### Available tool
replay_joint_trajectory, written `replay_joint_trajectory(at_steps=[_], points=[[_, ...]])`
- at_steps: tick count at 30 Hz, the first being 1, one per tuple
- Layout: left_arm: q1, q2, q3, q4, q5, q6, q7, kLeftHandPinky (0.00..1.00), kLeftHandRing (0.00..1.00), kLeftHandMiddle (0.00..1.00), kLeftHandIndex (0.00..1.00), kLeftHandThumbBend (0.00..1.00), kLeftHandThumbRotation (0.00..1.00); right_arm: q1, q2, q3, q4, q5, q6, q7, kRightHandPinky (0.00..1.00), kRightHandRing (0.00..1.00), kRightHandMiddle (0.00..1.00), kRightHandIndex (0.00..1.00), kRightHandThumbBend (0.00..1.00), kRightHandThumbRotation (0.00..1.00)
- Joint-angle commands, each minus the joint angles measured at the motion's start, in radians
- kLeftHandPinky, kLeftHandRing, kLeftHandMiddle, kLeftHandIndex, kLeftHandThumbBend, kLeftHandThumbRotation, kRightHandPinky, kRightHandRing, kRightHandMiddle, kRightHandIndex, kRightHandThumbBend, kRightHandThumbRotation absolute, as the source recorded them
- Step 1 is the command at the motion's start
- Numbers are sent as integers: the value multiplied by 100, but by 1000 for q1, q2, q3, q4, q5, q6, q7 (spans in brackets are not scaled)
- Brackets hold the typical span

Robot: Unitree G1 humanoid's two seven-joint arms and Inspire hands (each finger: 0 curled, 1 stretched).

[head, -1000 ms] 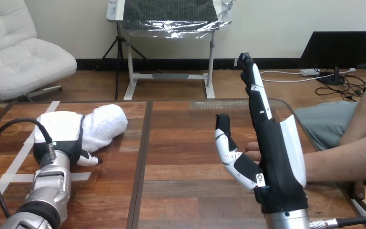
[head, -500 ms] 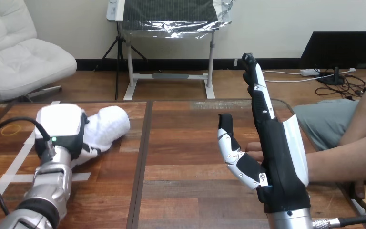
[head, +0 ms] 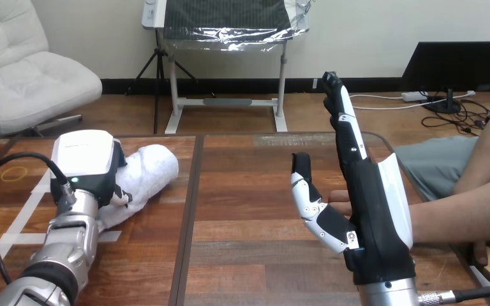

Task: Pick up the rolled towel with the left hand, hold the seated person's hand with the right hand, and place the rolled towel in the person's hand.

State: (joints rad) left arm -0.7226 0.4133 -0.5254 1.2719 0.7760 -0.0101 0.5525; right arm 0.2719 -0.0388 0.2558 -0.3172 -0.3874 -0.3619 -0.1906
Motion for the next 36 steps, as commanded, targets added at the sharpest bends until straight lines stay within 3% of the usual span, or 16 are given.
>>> replay_joint_trajectory(at_steps=[1,19,36], points=[[-14,6,-5,41,1,-4,14,32,35,42,54,66,1,-27,12,-19,-48,20,-15,1,100,100,100,100,0,0],[-3,12,-5,50,-7,-46,53,29,33,42,53,66,0,-31,12,-25,-54,25,-10,12,100,100,100,100,0,0],[-1,14,1,45,-29,-72,34,33,37,45,55,64,0,-31,16,-29,-56,20,-8,18,100,100,100,100,0,0]])
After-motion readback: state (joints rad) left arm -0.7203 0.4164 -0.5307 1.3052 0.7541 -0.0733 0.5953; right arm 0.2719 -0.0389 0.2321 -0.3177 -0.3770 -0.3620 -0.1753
